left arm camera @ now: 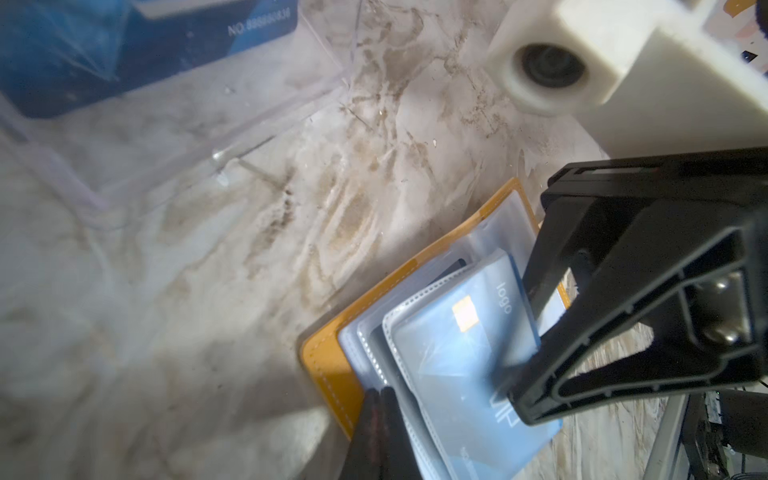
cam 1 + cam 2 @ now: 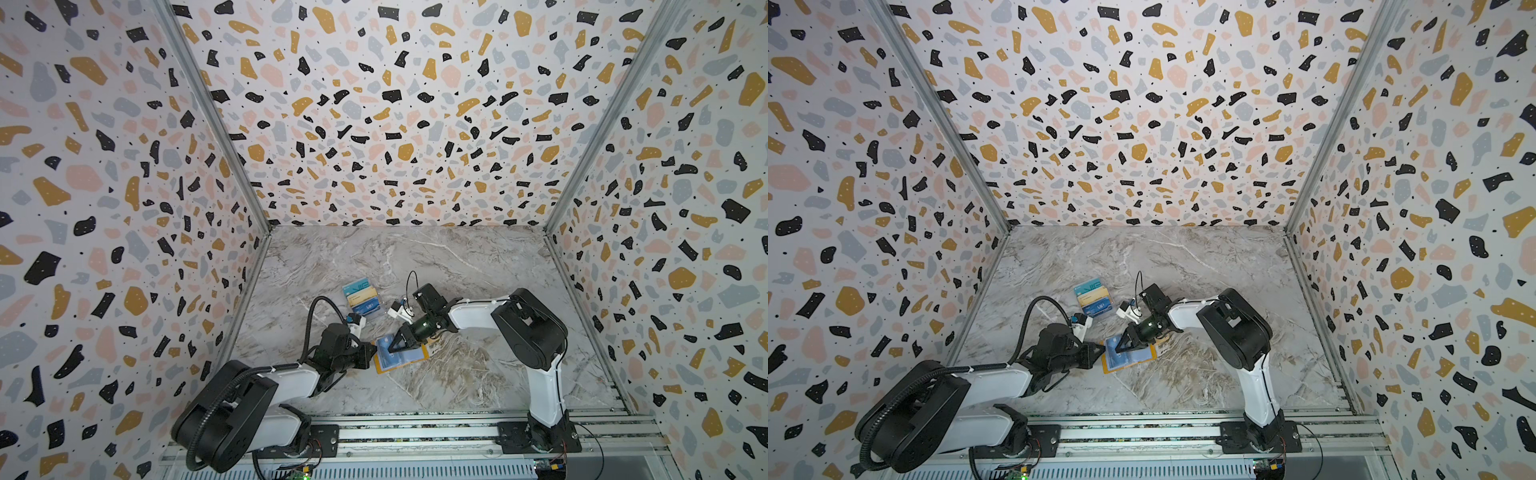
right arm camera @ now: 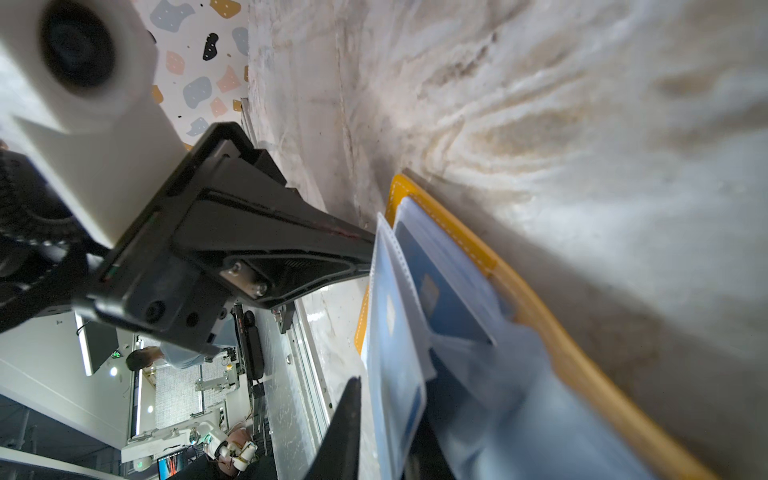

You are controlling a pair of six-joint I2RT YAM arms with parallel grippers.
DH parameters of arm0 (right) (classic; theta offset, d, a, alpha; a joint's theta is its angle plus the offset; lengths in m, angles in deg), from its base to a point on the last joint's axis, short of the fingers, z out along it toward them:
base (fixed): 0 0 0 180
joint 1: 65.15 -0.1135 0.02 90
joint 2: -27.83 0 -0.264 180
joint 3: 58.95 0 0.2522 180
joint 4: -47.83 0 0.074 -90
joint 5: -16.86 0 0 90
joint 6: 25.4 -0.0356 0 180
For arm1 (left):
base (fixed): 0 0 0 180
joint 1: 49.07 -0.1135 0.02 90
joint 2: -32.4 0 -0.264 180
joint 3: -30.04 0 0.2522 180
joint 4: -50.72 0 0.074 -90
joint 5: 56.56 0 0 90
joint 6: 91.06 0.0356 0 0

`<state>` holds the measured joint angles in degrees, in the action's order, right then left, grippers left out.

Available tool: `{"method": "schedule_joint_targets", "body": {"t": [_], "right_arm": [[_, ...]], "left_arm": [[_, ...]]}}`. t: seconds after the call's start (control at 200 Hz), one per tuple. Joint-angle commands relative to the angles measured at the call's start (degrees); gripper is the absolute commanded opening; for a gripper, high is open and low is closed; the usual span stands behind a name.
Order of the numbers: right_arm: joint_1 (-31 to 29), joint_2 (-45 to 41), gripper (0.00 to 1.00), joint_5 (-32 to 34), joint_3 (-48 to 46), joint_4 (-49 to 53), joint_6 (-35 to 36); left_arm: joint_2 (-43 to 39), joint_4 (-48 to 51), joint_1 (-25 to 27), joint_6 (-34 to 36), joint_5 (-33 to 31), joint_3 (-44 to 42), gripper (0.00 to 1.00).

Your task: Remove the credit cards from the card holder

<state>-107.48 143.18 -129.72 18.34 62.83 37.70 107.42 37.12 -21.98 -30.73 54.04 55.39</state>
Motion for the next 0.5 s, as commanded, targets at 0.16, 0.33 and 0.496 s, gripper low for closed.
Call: {"method": "schedule_joint_targets", "body": {"t": [0.16, 0.33, 0.496], "right_arm": [[1.3, -5.2, 0.16, -3.0, -2.2, -3.6, -0.9], [2.1, -5.7, 0.15, -3.0, -3.1, -3.7, -0.8], [2.9, -6.1, 0.14, -2.9, -4.2, -3.7, -0.7]], "left_arm": [[0.6, 1.5, 0.4, -0.5, -0.6, -1.6, 0.00], [0.7, 1.5, 0.4, -0.5, -0.6, -1.6, 0.00], [0.8, 1.5, 0.4, -0.5, -0.7, -1.5, 0.00]]}}
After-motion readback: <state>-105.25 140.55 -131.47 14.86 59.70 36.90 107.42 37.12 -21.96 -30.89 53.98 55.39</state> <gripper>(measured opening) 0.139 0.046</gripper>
